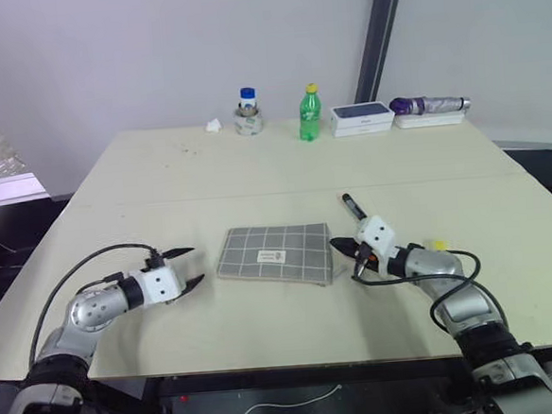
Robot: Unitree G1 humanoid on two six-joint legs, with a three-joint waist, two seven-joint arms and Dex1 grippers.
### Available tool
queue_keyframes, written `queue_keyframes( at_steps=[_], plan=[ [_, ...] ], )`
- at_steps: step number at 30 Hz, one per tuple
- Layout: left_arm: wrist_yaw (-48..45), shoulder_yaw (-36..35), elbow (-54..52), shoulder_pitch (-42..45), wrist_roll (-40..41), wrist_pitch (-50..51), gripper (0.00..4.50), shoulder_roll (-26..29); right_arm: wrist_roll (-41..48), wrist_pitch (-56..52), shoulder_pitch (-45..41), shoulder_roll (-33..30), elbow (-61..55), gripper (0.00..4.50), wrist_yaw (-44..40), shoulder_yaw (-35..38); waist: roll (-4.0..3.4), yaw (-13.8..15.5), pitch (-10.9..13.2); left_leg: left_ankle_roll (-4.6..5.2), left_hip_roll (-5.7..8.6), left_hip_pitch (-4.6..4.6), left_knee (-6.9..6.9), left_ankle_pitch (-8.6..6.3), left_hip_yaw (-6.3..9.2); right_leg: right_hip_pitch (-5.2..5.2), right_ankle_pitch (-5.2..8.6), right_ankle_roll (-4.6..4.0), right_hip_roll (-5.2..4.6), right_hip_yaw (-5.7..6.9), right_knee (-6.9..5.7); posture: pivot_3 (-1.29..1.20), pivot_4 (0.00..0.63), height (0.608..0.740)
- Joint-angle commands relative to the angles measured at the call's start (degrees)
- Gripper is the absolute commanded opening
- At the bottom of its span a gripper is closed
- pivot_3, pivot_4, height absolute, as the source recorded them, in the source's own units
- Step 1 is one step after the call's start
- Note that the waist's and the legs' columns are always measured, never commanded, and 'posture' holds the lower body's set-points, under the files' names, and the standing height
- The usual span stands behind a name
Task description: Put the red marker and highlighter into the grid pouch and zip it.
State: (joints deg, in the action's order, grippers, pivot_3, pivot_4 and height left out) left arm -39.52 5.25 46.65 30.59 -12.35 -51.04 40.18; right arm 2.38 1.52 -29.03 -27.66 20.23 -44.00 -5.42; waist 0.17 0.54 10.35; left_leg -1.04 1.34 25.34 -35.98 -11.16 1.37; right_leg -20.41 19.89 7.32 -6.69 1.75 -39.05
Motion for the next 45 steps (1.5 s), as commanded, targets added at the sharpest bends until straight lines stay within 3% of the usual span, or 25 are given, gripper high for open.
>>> queue_keyframes(
  at_steps=[1, 10, 13, 16, 21, 26, 29, 36, 41, 45],
  plan=[
    [1.06, 4.29, 3.08, 1.81, -3.85, -3.01, 3.22, -1.95, -1.09, 2.41, -2.37, 1.11, 1.33, 0.07, 0.49, -0.80, 0.00, 0.16, 0.00, 0.00, 0.00, 0.00, 0.00, 0.00, 0.01, 0.01, 0.00, 0.00, 0.00, 0.01, -0.01, 0.00, 0.150, 0.740],
    [3.40, 7.53, 7.13, 6.52, -5.42, -5.38, 3.22, -5.35, -3.11, 5.73, -4.46, 1.99, 5.15, 0.07, 0.37, -2.22, 0.00, 0.04, -0.01, 0.00, 0.05, 0.00, -0.05, 0.01, 0.03, 0.03, 0.00, 0.00, -0.01, 0.03, -0.05, 0.00, 0.150, 0.740],
    [-1.02, 7.93, 8.23, 6.99, -2.25, -4.28, 3.22, -6.49, -3.02, 5.85, -4.52, 2.07, 5.25, 0.07, 0.19, -2.21, -0.01, 0.10, -0.01, -0.01, 0.05, -0.01, -0.06, 0.01, 0.03, 0.04, 0.00, 0.00, -0.01, 0.03, -0.06, 0.00, 0.150, 0.740],
    [-3.66, 7.69, 8.55, 6.80, -0.30, -3.64, 2.37, -6.67, -2.88, 5.86, -4.51, 1.88, 5.12, 0.00, -0.07, -2.10, -0.01, 0.04, -0.01, 0.00, 0.05, -0.01, -0.06, 0.01, 0.02, 0.03, 0.00, 0.00, -0.01, 0.02, -0.06, 0.00, 0.150, 0.740],
    [-6.19, 6.41, 8.02, 6.29, 2.97, -1.98, 0.04, -6.58, -2.80, 5.96, -4.42, 1.67, 5.09, 0.00, -0.13, -1.83, -0.03, -0.23, -0.02, 0.00, 0.04, -0.01, -0.05, 0.01, 0.02, 0.03, 0.00, 0.00, -0.01, 0.01, -0.06, 0.00, 0.150, 0.740],
    [-10.50, 3.82, 4.58, 4.66, 9.60, 2.39, 0.04, -7.17, -0.27, 3.72, -4.91, 1.41, 3.50, 0.00, -0.34, 0.40, -0.03, -0.72, -0.02, -0.01, 0.02, -0.01, -0.03, 0.01, 0.02, 0.01, 0.00, 0.00, 0.00, 0.01, -0.06, 0.00, 0.150, 0.740],
    [-9.58, 2.57, 1.09, 2.91, 10.47, 4.54, 0.00, -6.18, 2.47, 0.78, -5.38, 0.57, 0.84, 0.83, -0.90, 2.63, -0.03, -1.19, -0.02, -0.01, 0.00, 0.00, -0.02, 0.01, 0.03, 0.02, 0.00, 0.00, 0.00, 0.02, -0.05, 0.00, 0.150, 0.740],
    [-1.04, -1.59, -14.66, -5.25, 8.77, 16.99, 0.00, -2.71, 11.67, -9.99, -0.90, -2.39, -11.85, 4.42, -4.34, 7.83, -0.03, -1.40, -0.02, -0.01, -0.10, 0.00, 0.04, 0.01, 0.04, -0.02, 0.00, 0.00, 0.01, 0.00, -0.04, 0.00, 0.150, 0.740],
    [5.82, -4.09, -26.44, -10.56, 8.03, 27.93, 0.00, -4.29, 16.15, -15.00, 5.10, -1.21, -21.62, 4.48, -7.12, 5.37, -0.03, -1.33, -0.02, -0.01, -0.18, 0.01, 0.04, 0.01, 0.05, -0.01, 0.00, 0.00, 0.01, 0.00, -0.03, 0.00, 0.150, 0.740],
    [9.47, -4.12, -33.32, -11.78, 7.16, 36.22, 0.00, -6.88, 12.68, -15.12, 6.78, 0.88, -21.88, 4.48, -4.93, 1.22, -0.02, -1.09, -0.01, -0.01, -0.18, 0.00, -0.02, 0.01, 0.09, 0.02, 0.00, 0.00, 0.00, 0.00, -0.06, 0.00, 0.150, 0.740]
  ],
)
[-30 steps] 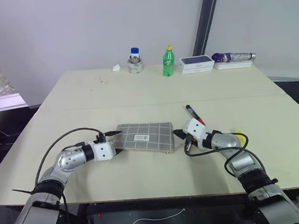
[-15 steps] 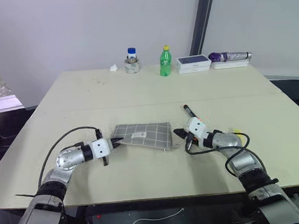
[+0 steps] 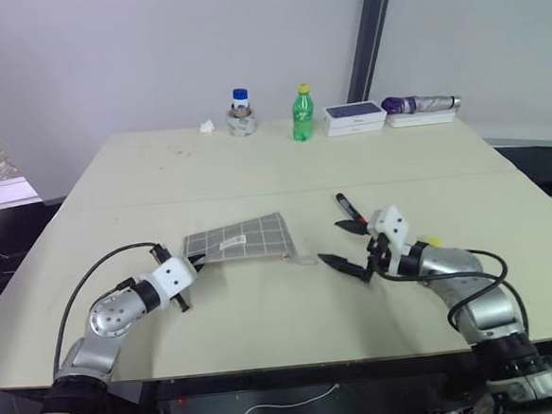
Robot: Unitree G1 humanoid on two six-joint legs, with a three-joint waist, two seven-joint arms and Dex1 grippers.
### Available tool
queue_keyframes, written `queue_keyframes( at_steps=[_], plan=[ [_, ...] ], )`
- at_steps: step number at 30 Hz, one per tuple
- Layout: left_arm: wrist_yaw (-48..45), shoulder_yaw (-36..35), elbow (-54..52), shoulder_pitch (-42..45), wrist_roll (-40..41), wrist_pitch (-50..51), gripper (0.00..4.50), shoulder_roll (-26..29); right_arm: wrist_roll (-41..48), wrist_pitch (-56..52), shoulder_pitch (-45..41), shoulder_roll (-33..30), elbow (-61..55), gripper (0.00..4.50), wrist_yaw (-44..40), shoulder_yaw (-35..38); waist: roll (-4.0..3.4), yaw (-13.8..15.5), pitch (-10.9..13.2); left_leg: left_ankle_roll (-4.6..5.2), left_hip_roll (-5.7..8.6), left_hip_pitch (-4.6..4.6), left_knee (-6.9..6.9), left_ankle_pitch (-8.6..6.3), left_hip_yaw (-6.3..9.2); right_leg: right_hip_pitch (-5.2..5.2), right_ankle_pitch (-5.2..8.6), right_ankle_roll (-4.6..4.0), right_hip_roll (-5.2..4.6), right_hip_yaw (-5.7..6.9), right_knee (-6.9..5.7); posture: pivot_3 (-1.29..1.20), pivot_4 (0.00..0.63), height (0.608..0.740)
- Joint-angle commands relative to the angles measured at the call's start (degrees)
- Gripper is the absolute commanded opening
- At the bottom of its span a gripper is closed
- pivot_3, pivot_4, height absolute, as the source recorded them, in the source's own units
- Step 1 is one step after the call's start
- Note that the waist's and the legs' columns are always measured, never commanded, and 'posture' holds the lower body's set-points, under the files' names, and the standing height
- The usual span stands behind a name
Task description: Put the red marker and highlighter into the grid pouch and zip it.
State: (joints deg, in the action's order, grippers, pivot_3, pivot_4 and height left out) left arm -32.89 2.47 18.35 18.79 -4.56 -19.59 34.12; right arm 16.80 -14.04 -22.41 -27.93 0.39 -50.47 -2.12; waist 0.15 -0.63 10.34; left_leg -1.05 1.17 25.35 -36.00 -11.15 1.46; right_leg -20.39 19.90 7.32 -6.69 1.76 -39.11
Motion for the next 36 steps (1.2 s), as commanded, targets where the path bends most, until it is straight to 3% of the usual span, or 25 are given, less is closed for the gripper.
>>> queue_keyframes(
  at_steps=[1, 6, 13, 16, 22, 23, 36],
  plan=[
    [3.70, -1.66, -6.20, 0.02, -0.21, 6.64, 0.00, -1.71, -3.53, 1.35, 0.25, 2.04, -1.07, 4.48, 2.68, -3.58, 0.01, 0.08, 0.00, 0.00, 0.01, 0.00, 0.00, 0.00, 0.01, 0.00, 0.00, 0.00, 0.00, 0.00, 0.00, 0.00, 0.150, 0.740],
    [5.10, -1.26, -9.36, -0.09, -0.32, 10.98, 0.00, -3.19, -8.84, 3.87, -2.32, 6.01, 5.03, 4.48, 9.61, -5.35, 0.01, -0.07, 0.00, -0.01, 0.10, 0.01, 0.02, 0.00, 0.01, -0.03, 0.00, 0.00, 0.01, 0.00, 0.00, 0.00, 0.150, 0.740],
    [5.68, -0.66, -10.32, -0.10, -0.42, 12.44, 0.00, -3.97, -9.19, 2.00, -6.82, 12.44, 10.99, 4.48, 16.20, -4.82, 0.01, -0.07, 0.00, -0.03, 0.10, 0.01, 0.05, 0.02, 0.01, -0.05, 0.00, 0.00, 0.01, 0.00, 0.00, 0.00, 0.150, 0.740],
    [5.98, -0.06, -10.43, 0.31, -1.05, 12.58, 0.00, -4.32, -7.77, -0.62, -7.75, 16.02, 10.93, 3.64, 18.50, -4.26, 0.01, -0.07, 0.00, -0.03, 0.09, 0.00, 0.06, 0.02, 0.01, -0.05, 0.00, 0.00, 0.01, 0.00, 0.00, 0.00, 0.150, 0.740],
    [6.29, 0.21, -9.84, 1.03, -2.02, 12.38, 0.00, -4.71, -7.40, -4.04, -8.33, 19.11, 9.19, 0.42, 18.98, -5.22, 0.01, -0.08, 0.00, -0.03, 0.10, 0.01, 0.06, 0.02, 0.02, -0.05, 0.00, 0.00, 0.01, 0.00, 0.00, 0.00, 0.150, 0.740],
    [6.29, 0.29, -9.83, 1.07, -2.11, 12.37, 0.00, -4.81, -7.83, -3.84, -8.82, 19.36, 9.48, 0.05, 19.06, -5.55, 0.01, -0.15, 0.00, -0.03, 0.11, 0.01, 0.07, 0.02, 0.02, -0.06, 0.00, 0.00, 0.01, 0.00, 0.00, 0.00, 0.150, 0.740],
    [6.32, 3.29, -10.36, 1.81, -5.33, 12.85, 0.00, -6.94, -16.76, 3.82, -14.21, 20.34, 13.25, 0.05, 14.70, -16.22, 0.00, -0.15, 0.00, -0.03, 0.17, 0.01, 0.08, 0.02, 0.01, -0.09, 0.00, 0.00, 0.02, -0.01, -0.01, 0.00, 0.150, 0.740]
  ],
)
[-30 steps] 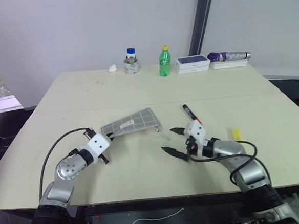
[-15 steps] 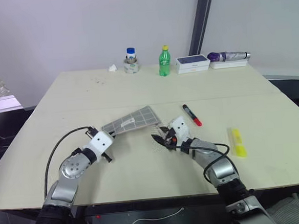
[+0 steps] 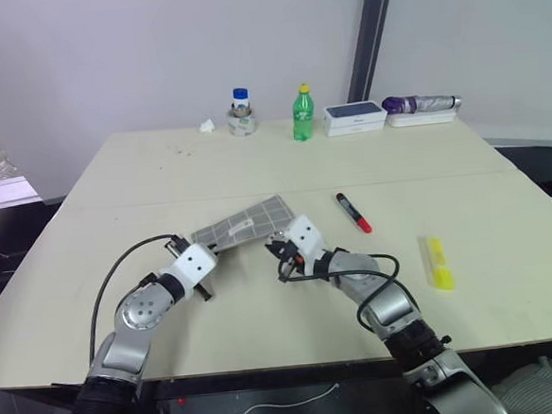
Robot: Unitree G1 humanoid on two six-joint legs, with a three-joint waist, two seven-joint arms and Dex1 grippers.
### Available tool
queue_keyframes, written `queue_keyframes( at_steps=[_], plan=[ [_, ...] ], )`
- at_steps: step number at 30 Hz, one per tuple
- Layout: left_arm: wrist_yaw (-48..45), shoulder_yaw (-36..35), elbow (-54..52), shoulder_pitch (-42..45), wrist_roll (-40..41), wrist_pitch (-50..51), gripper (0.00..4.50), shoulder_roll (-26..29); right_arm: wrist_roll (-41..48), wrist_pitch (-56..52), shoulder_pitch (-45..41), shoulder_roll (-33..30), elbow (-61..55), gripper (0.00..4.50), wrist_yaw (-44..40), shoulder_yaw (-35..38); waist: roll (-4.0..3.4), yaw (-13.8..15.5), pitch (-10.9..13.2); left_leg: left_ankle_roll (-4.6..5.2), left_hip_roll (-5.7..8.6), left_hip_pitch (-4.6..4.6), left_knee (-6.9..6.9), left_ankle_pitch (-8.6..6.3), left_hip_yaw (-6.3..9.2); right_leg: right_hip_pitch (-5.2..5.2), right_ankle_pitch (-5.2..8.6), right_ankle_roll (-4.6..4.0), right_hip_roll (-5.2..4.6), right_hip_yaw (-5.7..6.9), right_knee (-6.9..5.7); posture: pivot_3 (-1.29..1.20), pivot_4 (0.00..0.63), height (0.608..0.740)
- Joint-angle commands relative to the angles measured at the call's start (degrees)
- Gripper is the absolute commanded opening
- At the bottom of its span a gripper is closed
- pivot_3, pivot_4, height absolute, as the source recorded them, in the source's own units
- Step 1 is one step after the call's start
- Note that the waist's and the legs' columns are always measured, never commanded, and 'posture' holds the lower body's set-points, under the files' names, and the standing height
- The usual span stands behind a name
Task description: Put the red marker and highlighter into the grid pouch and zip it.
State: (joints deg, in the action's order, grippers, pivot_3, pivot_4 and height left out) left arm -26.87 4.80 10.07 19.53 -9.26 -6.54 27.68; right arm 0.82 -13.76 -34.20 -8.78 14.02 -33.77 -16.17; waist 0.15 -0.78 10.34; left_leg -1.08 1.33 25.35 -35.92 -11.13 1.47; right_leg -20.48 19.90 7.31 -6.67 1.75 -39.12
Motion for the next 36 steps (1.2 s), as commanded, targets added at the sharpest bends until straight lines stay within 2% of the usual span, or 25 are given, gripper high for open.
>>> queue_keyframes(
  at_steps=[1, 6, 13, 23, 26, 30, 33, 36],
  plan=[
    [0.40, 1.07, -2.03, 1.13, -0.86, -0.27, 0.00, -0.55, -0.99, 4.54, -2.58, 1.13, -0.23, 0.05, -3.17, -3.02, 0.00, 0.00, 0.00, 0.00, 0.00, 0.00, 0.00, 0.00, 0.00, 0.00, 0.00, 0.00, 0.00, 0.00, 0.00, 0.00, 0.150, 0.740],
    [0.59, 1.39, -1.53, 1.73, -1.04, -0.31, 0.00, -0.82, -2.98, 8.34, -3.10, 1.41, 1.07, 0.05, -6.92, -6.68, 0.00, -0.02, 0.00, 0.00, 0.00, 0.00, 0.00, 0.00, 0.00, 0.00, 0.00, 0.00, 0.00, 0.00, 0.00, 0.00, 0.150, 0.740],
    [0.59, 2.17, -0.69, 2.99, -1.85, -0.48, 0.00, -1.65, -5.97, 13.45, -6.87, 4.94, 6.73, 0.05, -9.07, -10.71, 0.00, -0.03, 0.00, -0.01, 0.00, 0.00, 0.00, 0.01, 0.01, -0.01, 0.00, 0.00, 0.00, 0.00, 0.00, 0.00, 0.150, 0.740],
    [0.80, 1.98, -1.37, 1.92, -2.41, -0.89, 0.00, -1.20, -6.72, 17.05, -6.83, 5.28, 7.51, 0.05, -8.75, -8.98, 0.00, -0.04, 0.00, -0.02, 0.00, 0.00, 0.00, 0.01, 0.02, -0.01, 0.00, 0.00, 0.00, 0.00, 0.00, 0.00, 0.150, 0.740],
    [3.53, 0.71, -1.19, 2.21, -2.68, -1.83, 0.00, -1.63, -5.98, 18.17, -6.77, 4.37, 6.69, 0.91, -8.92, -7.44, 0.00, -0.05, 0.00, -0.02, 0.00, 0.00, 0.00, 0.01, 0.02, -0.01, 0.00, 0.00, 0.00, 0.00, 0.00, 0.00, 0.150, 0.740],
    [3.40, 0.12, -2.02, 1.88, -1.83, -1.87, 0.00, -1.50, -6.72, 19.32, -5.48, 0.47, 3.47, 2.93, -9.23, -6.15, 0.00, 0.03, 0.00, -0.02, 0.00, 0.00, 0.00, 0.01, 0.02, -0.01, 0.00, 0.00, 0.00, 0.00, 0.00, 0.00, 0.150, 0.740],
    [6.06, -0.61, -1.44, 2.06, -3.35, -3.31, 0.00, -1.12, -7.26, 17.10, -0.91, -5.72, -2.59, 4.48, -11.16, -5.78, 0.01, 0.28, 0.00, -0.02, -0.01, 0.00, -0.02, 0.01, 0.04, 0.00, 0.00, 0.00, -0.01, 0.01, 0.01, 0.00, 0.150, 0.740],
    [6.88, -0.74, -1.24, 2.03, -3.16, -3.86, 0.00, -0.86, -5.94, 13.54, 3.59, -9.84, -8.65, 4.48, -12.31, -4.56, 0.02, 0.18, 0.00, -0.01, 0.02, 0.01, -0.03, 0.00, 0.03, 0.03, 0.00, 0.00, -0.03, 0.01, 0.02, 0.00, 0.150, 0.740]
  ],
)
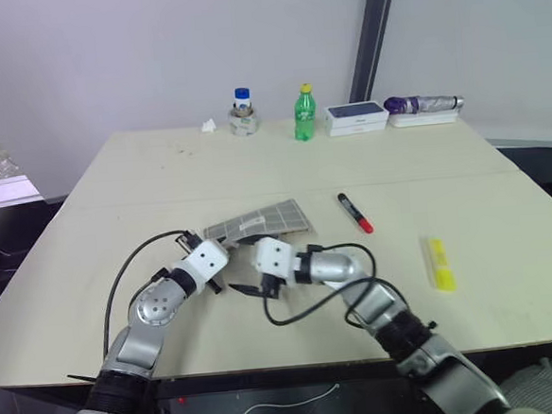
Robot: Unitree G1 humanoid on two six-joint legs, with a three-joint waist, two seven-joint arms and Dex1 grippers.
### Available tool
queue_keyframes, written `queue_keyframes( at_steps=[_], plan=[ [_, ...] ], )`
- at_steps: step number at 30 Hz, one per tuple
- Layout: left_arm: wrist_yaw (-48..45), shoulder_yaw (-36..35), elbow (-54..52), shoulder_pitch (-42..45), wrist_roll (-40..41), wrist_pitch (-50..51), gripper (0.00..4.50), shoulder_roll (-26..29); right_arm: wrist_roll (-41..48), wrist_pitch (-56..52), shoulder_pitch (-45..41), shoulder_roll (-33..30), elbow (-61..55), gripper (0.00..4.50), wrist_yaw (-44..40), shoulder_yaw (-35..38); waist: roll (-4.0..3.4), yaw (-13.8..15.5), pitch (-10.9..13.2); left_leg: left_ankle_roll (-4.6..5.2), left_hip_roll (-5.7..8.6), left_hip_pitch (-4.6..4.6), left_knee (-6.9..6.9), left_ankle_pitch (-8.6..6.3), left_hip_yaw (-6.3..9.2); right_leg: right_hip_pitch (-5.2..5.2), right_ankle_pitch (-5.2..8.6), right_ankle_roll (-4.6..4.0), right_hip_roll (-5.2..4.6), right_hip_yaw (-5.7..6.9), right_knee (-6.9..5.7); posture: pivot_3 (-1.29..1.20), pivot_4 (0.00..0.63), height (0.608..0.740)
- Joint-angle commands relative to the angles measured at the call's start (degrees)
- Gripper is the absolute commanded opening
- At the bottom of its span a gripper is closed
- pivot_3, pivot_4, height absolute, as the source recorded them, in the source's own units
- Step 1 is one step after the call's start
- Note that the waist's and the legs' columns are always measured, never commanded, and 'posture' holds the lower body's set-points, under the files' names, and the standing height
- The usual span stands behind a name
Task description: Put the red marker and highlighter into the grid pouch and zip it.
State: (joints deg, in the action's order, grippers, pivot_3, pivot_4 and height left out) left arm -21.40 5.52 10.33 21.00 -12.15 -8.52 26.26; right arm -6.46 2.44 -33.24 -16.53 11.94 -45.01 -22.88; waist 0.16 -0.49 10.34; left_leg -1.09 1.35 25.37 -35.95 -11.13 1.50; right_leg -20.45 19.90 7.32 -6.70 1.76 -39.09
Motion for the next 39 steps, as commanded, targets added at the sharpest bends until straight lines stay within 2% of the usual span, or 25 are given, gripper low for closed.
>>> queue_keyframes(
  at_steps=[1, 3, 6, 10, 12, 15, 20, 23, 25, 31, 39],
  plan=[
    [1.58, -1.48, -1.29, 0.47, -0.02, -2.08, 0.00, 0.56, 1.81, -3.98, 4.69, -3.94, -8.74, 4.48, -1.00, 3.55, 0.00, -0.14, 0.00, 0.00, 0.00, 0.00, 0.01, 0.00, 0.00, 0.00, 0.00, 0.00, 0.00, 0.00, 0.00, 0.00, 0.150, 0.740],
    [1.83, -1.43, -0.90, 0.21, 0.17, -2.41, 0.00, 0.51, 3.36, -6.29, 8.29, -7.09, -12.46, 4.48, -0.93, 6.71, 0.00, -0.14, 0.00, 0.00, -0.01, 0.00, 0.03, 0.00, 0.00, -0.02, 0.00, 0.00, 0.01, 0.00, -0.01, 0.00, 0.150, 0.740],
    [1.82, -1.39, -0.48, -0.22, 0.60, -2.65, 0.00, 0.37, 9.40, -10.89, 11.79, -7.99, -16.76, 4.48, 0.24, 13.05, 0.02, -0.14, 0.01, 0.00, -0.02, 0.00, 0.02, 0.00, -0.02, 0.00, 0.00, 0.00, 0.01, 0.00, 0.01, 0.00, 0.150, 0.740],
    [1.60, -1.44, 0.18, -0.31, 0.89, -3.14, 0.00, 0.64, 14.49, -14.01, 14.93, -6.76, -20.50, 4.48, 7.30, 23.52, 0.02, -0.09, 0.01, -0.01, -0.06, -0.01, 0.03, 0.00, -0.01, 0.02, 0.00, 0.00, 0.01, 0.00, 0.01, 0.00, 0.150, 0.740],
    [1.82, -1.65, 1.23, 0.08, 1.03, -3.40, 0.00, 0.62, 13.28, -15.10, 15.62, -5.88, -20.14, 4.48, 12.50, 26.24, 0.02, 0.02, 0.01, -0.01, -0.06, 0.00, 0.02, 0.00, -0.01, 0.04, 0.00, 0.00, 0.00, 0.01, 0.01, 0.00, 0.150, 0.740],
    [1.85, -1.14, 2.68, 0.89, 0.74, -3.82, 0.00, 0.39, 9.32, -15.30, 12.87, -6.19, -15.44, 4.48, 18.25, 26.84, 0.02, -0.08, 0.01, -0.01, -0.04, -0.01, 0.00, 0.00, -0.01, 0.03, 0.00, 0.00, 0.00, 0.00, 0.00, 0.00, 0.150, 0.740],
    [1.61, -0.56, 4.35, 2.08, 0.44, -4.93, 0.00, 0.32, 10.17, -14.96, 5.64, -5.67, -6.63, 4.48, 22.21, 28.73, 0.01, -0.19, 0.01, -0.01, -0.01, 0.00, 0.03, 0.01, -0.03, 0.00, 0.00, 0.00, 0.00, -0.01, 0.00, 0.00, 0.150, 0.740],
    [1.82, -0.66, 4.65, 2.47, 0.27, -5.16, 0.00, 0.63, 9.98, -15.05, 5.62, -7.21, -4.34, 4.48, 24.92, 31.29, 0.02, 0.13, 0.01, -0.01, -0.02, 0.00, 0.04, 0.01, -0.03, 0.01, 0.00, 0.00, 0.00, 0.01, 0.01, 0.00, 0.150, 0.740],
    [1.87, -0.76, 4.34, 2.09, 0.24, -5.27, 0.00, 0.87, 8.76, -16.31, 8.97, -8.02, -6.90, 4.48, 27.59, 32.77, 0.02, 0.52, 0.01, 0.00, -0.03, 0.03, 0.03, 0.00, -0.03, 0.03, 0.00, 0.00, -0.03, 0.01, 0.08, 0.00, 0.150, 0.740],
    [1.98, -1.29, 3.17, 0.09, 0.47, -5.15, 0.00, 1.60, 10.14, -29.62, 22.15, -6.08, -24.26, 4.48, 35.38, 40.07, 0.01, 1.01, 0.01, 0.01, -0.06, 0.06, 0.04, 0.00, -0.08, -0.01, 0.00, 0.00, -0.05, -0.03, 0.08, 0.00, 0.150, 0.740],
    [1.66, -0.20, 4.17, 1.38, 0.21, -5.56, 0.00, 0.78, 11.79, -46.51, 26.04, -0.59, -32.88, 4.48, 41.86, 43.37, 0.00, 0.96, 0.00, -0.01, -0.08, -0.01, 0.03, 0.01, -0.04, 0.02, -0.01, -0.02, 0.04, -0.04, -0.01, 0.00, 0.150, 0.740]
  ],
)
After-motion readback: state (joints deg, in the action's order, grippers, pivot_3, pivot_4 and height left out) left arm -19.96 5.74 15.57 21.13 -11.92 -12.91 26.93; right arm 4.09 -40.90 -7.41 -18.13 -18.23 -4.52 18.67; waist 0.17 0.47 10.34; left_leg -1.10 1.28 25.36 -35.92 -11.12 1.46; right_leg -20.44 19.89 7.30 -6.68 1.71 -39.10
